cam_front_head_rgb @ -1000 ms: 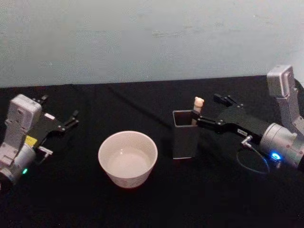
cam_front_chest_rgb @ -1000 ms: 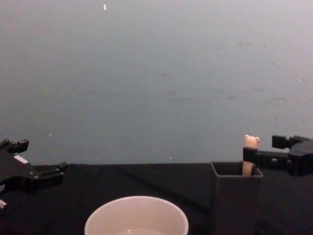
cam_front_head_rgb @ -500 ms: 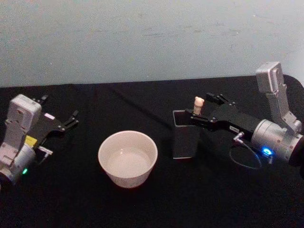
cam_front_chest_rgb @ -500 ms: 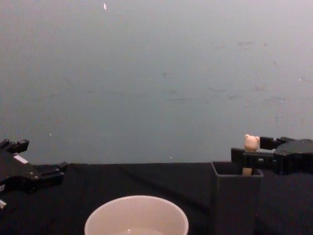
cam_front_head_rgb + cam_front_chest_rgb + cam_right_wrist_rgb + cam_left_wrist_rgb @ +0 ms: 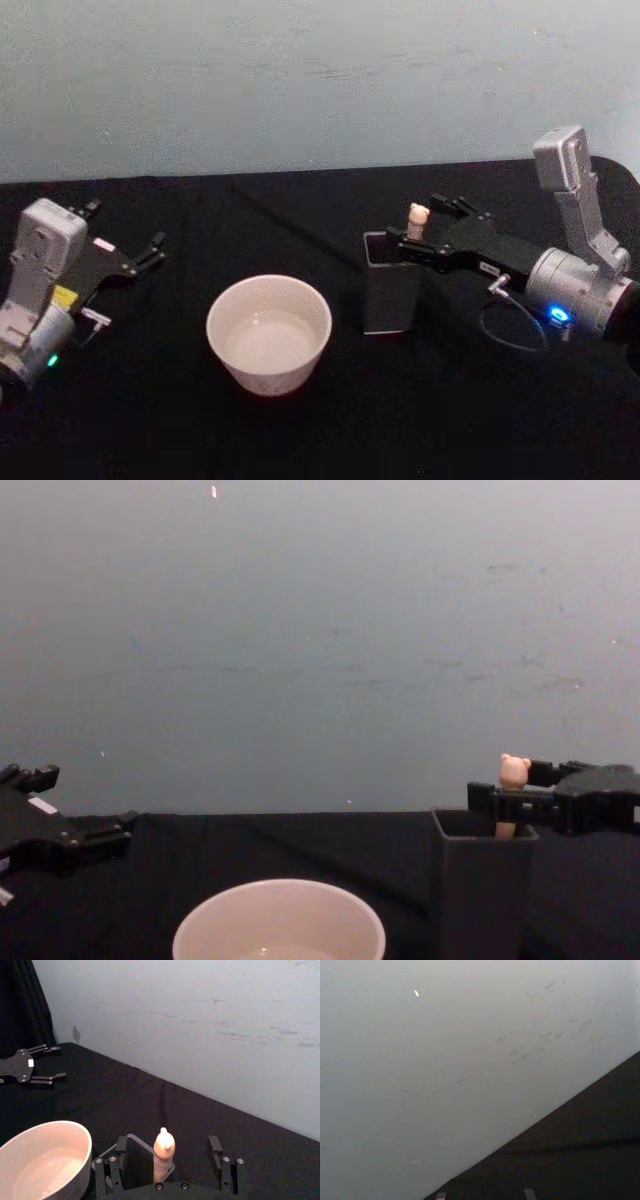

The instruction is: Pick up the stirring spoon with one hand, stir inside the cup, then place it back in its original position.

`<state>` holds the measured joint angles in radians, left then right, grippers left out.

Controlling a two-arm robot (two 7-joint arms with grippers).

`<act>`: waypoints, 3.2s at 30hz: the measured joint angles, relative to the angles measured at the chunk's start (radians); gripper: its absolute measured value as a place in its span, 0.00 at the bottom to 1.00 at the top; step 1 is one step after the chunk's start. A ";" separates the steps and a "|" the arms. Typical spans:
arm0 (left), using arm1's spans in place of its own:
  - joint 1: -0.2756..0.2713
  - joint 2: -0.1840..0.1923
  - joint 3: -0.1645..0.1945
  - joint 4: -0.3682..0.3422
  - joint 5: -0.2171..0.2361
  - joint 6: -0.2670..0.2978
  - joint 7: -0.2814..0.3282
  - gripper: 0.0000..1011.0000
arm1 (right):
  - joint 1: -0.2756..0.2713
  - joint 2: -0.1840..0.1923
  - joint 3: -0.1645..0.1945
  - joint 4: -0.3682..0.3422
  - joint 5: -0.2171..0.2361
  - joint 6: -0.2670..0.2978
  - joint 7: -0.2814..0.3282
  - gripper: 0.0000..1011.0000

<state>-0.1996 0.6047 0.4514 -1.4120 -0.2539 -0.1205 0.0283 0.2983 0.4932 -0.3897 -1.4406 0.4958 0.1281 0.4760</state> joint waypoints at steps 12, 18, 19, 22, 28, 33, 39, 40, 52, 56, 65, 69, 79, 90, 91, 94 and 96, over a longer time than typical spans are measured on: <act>0.000 0.000 0.000 0.000 0.000 0.000 0.000 0.99 | 0.000 0.000 0.000 -0.001 0.001 0.000 -0.001 0.99; 0.000 0.000 0.000 0.000 0.000 0.000 0.000 0.99 | 0.000 0.000 0.000 -0.001 0.001 0.000 -0.002 0.99; 0.000 0.000 0.000 0.000 0.000 0.000 0.000 0.99 | -0.001 0.000 0.001 -0.001 0.001 0.000 -0.002 0.99; 0.000 0.000 0.000 0.000 0.000 0.000 0.000 0.99 | -0.001 0.000 0.001 -0.002 0.001 0.000 -0.002 0.99; 0.000 0.000 0.000 0.000 0.000 0.000 0.000 0.99 | -0.001 0.000 0.001 -0.002 0.001 -0.001 -0.002 0.89; 0.000 0.000 0.000 0.000 0.000 0.000 0.000 0.99 | -0.002 0.000 0.001 -0.002 0.001 -0.001 -0.003 0.75; 0.000 0.000 0.000 0.000 0.000 0.000 0.000 0.99 | -0.002 0.000 0.001 -0.002 0.001 -0.001 -0.003 0.56; 0.000 0.000 0.000 0.000 0.000 0.000 0.000 0.99 | -0.002 0.000 0.001 -0.002 0.001 -0.001 -0.003 0.52; 0.000 0.000 0.000 0.000 0.000 0.000 0.000 0.99 | -0.002 0.000 0.001 -0.002 0.001 -0.001 -0.003 0.21; 0.000 0.000 0.000 0.000 0.000 0.000 0.000 0.99 | -0.002 0.000 0.001 -0.002 0.001 -0.001 -0.003 0.21; 0.000 0.000 0.000 0.000 0.000 0.000 0.000 0.99 | -0.002 0.000 0.001 -0.002 0.001 -0.001 -0.003 0.21; 0.000 0.000 0.000 0.000 0.000 0.000 0.000 0.99 | -0.002 0.000 0.001 -0.002 0.002 -0.001 -0.002 0.21; 0.000 0.000 0.000 0.000 0.000 0.000 0.000 0.99 | -0.007 0.016 0.007 -0.037 0.050 0.050 0.008 0.21; 0.000 0.000 0.000 0.000 0.000 0.000 0.000 0.99 | -0.006 0.034 0.030 -0.085 0.119 0.081 -0.012 0.21; 0.000 0.000 0.000 0.000 0.000 0.000 0.000 0.99 | -0.006 0.036 0.033 -0.091 0.127 0.080 -0.016 0.21; 0.000 0.000 0.000 0.000 0.000 0.000 0.000 0.99 | -0.004 0.038 0.039 -0.102 0.141 0.078 -0.024 0.21; 0.000 0.000 0.000 0.000 0.000 0.000 0.000 0.99 | -0.003 0.039 0.042 -0.108 0.150 0.071 -0.029 0.21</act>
<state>-0.1995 0.6047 0.4514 -1.4120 -0.2539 -0.1205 0.0283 0.2952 0.5319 -0.3474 -1.5488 0.6463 0.1994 0.4466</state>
